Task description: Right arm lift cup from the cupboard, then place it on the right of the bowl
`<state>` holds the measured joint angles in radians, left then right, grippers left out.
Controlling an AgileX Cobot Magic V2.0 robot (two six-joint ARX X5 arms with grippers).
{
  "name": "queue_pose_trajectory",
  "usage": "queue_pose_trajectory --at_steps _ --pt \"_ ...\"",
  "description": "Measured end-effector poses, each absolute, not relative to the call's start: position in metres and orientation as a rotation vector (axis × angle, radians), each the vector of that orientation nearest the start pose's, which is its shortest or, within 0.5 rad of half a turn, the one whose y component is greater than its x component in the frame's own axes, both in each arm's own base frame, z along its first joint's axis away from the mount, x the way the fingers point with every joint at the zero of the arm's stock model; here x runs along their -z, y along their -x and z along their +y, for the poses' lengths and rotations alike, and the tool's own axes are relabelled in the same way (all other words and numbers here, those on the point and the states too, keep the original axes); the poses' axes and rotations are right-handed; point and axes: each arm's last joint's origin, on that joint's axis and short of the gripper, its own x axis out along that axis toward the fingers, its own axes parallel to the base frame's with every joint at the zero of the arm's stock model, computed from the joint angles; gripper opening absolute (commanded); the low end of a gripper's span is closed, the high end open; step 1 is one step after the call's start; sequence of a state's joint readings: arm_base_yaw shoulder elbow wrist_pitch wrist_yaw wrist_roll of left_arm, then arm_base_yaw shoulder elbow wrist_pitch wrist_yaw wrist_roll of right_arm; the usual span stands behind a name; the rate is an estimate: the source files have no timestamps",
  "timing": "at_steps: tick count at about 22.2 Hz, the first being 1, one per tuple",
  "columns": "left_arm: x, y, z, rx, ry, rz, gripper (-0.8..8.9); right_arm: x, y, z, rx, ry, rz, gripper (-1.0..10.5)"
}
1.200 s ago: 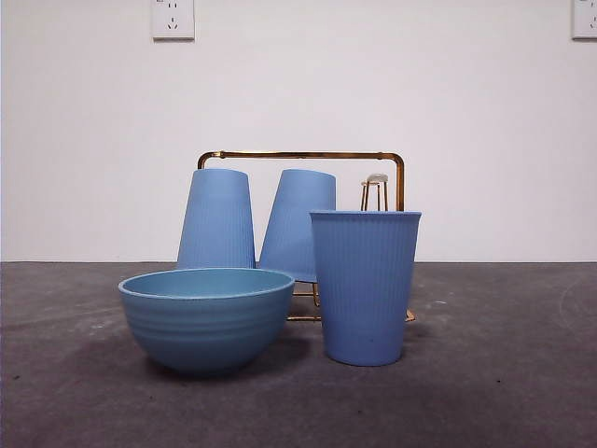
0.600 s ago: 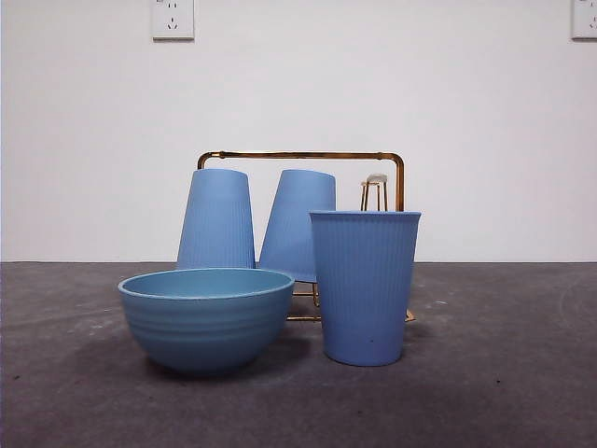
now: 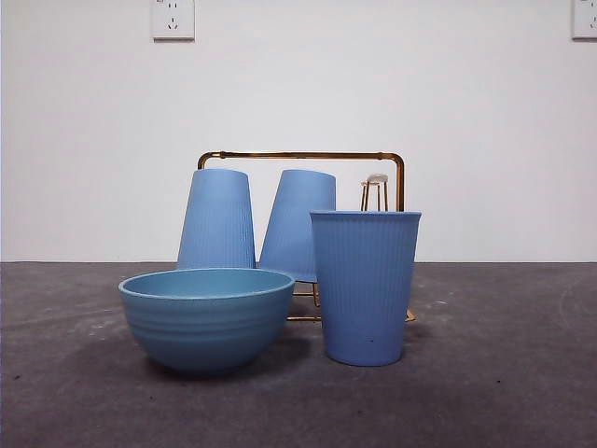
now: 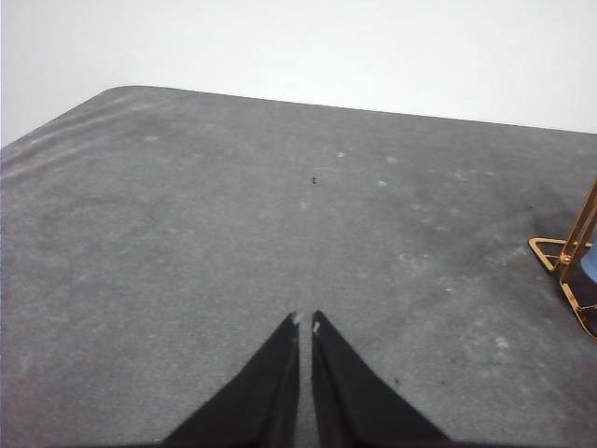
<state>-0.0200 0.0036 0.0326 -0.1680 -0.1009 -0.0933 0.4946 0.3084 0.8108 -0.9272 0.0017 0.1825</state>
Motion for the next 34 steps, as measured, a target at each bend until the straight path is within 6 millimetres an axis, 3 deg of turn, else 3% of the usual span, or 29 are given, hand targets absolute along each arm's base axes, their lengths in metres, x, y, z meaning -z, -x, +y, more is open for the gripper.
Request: queue_pose_trajectory --at_steps 4,7,10,13,17,27,34 --pt "-0.158 -0.095 0.001 -0.087 0.085 0.135 0.21 -0.309 -0.045 0.015 -0.269 -0.039 0.397 0.2" --pt "-0.158 -0.095 0.001 -0.087 0.085 0.135 0.21 -0.274 -0.07 0.011 -0.034 -0.005 0.248 0.2" --pt "-0.158 -0.095 0.001 -0.087 0.085 0.135 0.21 -0.232 -0.086 0.005 0.072 0.008 0.104 0.2" --pt "-0.158 -0.095 0.001 -0.087 0.085 0.135 0.21 -0.202 -0.091 0.001 0.113 0.027 0.079 0.2" --pt "-0.158 -0.095 0.001 -0.087 0.085 0.135 0.21 -0.176 -0.094 0.0 0.081 0.037 0.124 0.2" --pt "-0.158 -0.095 0.001 -0.087 0.085 0.135 0.21 -0.152 -0.095 0.0 -0.023 0.026 0.164 0.2" --pt "-0.158 -0.095 0.001 -0.087 0.085 0.135 0.21 -0.153 -0.096 0.0 -0.021 0.026 0.161 0.2"
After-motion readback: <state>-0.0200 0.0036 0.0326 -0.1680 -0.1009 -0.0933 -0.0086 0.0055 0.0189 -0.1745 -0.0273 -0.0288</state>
